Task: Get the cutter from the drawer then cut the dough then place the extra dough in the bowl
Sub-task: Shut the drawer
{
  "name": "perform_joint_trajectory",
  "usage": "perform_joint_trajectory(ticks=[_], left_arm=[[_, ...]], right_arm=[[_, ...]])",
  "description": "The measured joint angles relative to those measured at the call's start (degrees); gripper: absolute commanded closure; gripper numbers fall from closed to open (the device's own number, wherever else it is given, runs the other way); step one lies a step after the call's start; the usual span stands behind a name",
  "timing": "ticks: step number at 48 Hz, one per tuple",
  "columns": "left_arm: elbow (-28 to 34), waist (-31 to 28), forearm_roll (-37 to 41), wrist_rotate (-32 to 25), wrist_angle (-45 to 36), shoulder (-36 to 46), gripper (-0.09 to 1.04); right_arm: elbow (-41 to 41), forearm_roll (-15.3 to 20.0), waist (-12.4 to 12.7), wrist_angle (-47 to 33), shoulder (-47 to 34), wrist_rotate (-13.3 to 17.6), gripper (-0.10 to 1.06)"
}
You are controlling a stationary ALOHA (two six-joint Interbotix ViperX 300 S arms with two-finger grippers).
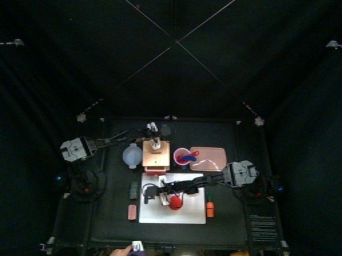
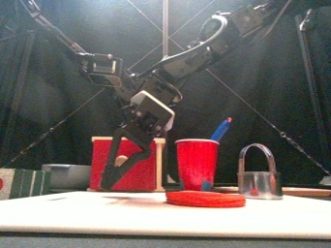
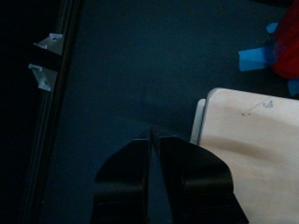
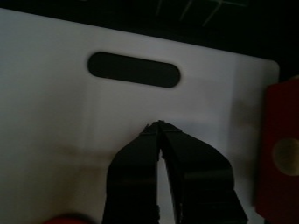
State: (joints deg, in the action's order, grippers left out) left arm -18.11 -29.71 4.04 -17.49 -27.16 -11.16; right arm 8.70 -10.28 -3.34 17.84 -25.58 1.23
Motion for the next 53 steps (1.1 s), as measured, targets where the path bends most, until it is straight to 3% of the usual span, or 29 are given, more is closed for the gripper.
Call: perform_joint_trajectory(ticks=[20, 32, 38, 53], left_arm=[[-0.26, 0.00, 0.00, -0.09, 0.97, -0.09, 0.40], [-0.35, 0.00, 0.09, -0.18, 1.49, -0.18, 0.40], [-0.35, 0.00, 0.70, -0.26, 1.93, -0.26, 0.40], [-0.44, 0.00, 1.76, -0.09, 3.60, -0.44, 0.40]], right_arm=[[-0.18, -7.38, 4.31, 1.23, 0.00, 0.09, 0.72], [-1.23, -10.99, 5.10, 1.49, 0.00, -0.35, 0.72], [-2.29, -12.74, 7.38, 1.49, 0.00, 0.44, 0.72], [-4.48, -13.89, 8.61, 1.49, -0.09, 0.18, 0.72]])
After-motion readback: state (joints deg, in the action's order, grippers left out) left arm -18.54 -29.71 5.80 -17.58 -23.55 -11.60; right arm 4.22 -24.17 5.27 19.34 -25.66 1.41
